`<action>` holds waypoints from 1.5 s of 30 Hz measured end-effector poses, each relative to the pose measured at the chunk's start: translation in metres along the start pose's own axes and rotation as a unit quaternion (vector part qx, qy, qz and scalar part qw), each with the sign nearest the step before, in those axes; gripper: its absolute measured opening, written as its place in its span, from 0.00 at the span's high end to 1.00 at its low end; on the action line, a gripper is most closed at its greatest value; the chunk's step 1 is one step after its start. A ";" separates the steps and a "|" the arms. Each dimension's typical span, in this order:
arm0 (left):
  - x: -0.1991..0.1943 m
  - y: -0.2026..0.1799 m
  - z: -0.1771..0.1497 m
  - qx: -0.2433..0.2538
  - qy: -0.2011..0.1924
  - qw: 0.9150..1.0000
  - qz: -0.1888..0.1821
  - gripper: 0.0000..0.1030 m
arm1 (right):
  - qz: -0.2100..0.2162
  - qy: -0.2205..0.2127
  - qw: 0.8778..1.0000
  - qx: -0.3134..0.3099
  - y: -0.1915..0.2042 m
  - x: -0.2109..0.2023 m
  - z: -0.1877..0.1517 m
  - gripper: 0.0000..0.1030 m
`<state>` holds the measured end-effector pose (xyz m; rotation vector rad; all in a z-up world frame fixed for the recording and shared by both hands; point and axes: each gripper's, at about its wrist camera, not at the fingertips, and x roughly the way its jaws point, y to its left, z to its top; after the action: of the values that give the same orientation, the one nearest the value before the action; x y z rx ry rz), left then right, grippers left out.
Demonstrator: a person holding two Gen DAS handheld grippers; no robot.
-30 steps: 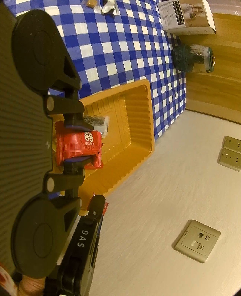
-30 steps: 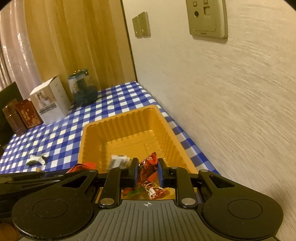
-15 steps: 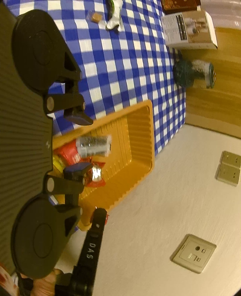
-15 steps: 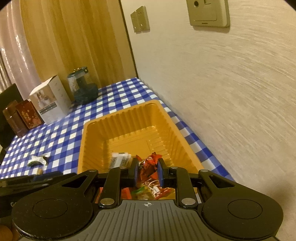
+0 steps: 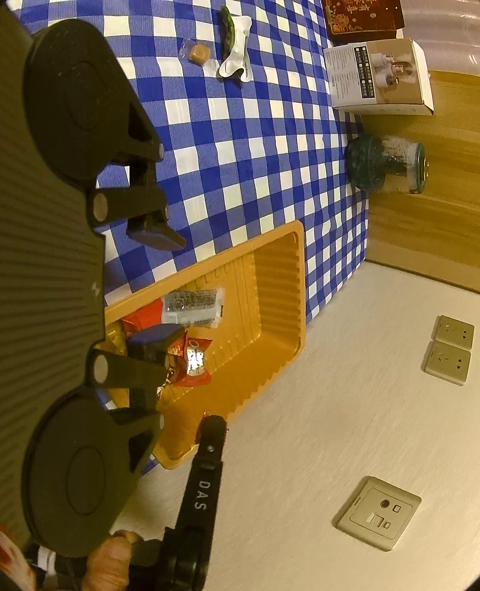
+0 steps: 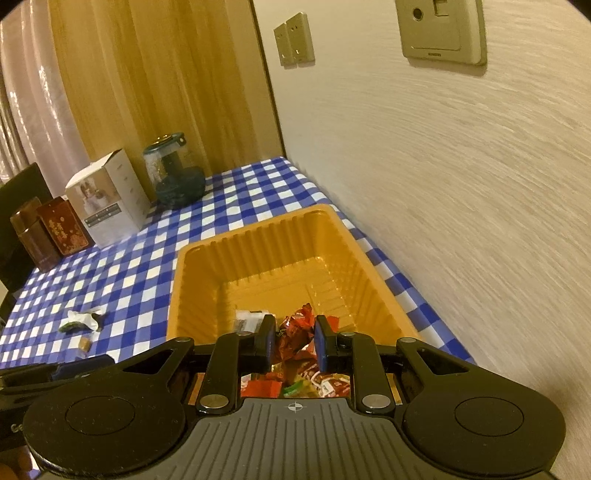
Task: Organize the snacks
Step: 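Withdraw both grippers from the tray toward the remaining snacks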
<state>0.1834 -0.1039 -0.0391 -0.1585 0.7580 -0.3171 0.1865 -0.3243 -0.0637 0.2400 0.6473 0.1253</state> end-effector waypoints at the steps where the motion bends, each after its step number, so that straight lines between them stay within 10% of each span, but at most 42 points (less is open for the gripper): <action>1: 0.000 0.001 0.000 0.000 0.000 1.000 0.002 0.62 | 0.005 0.001 1.000 0.001 0.000 0.002 0.001 0.77; 4: -0.002 0.005 -0.001 -0.001 0.001 1.000 0.006 0.62 | 0.010 -0.008 1.000 0.023 -0.004 0.000 0.001 0.36; 16: -0.024 0.022 -0.008 -0.004 -0.004 1.000 0.021 0.61 | 0.010 -0.009 0.999 0.047 -0.002 -0.021 -0.005 0.35; 45: -0.130 0.162 -0.034 -0.029 -0.024 0.991 0.126 0.56 | 0.106 0.008 0.994 -0.039 0.150 -0.034 -0.039 0.35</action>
<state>0.1074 0.0913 -0.0200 -0.1239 0.7314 -0.0516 0.1298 -0.1787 -0.0349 0.2331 0.6304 0.3563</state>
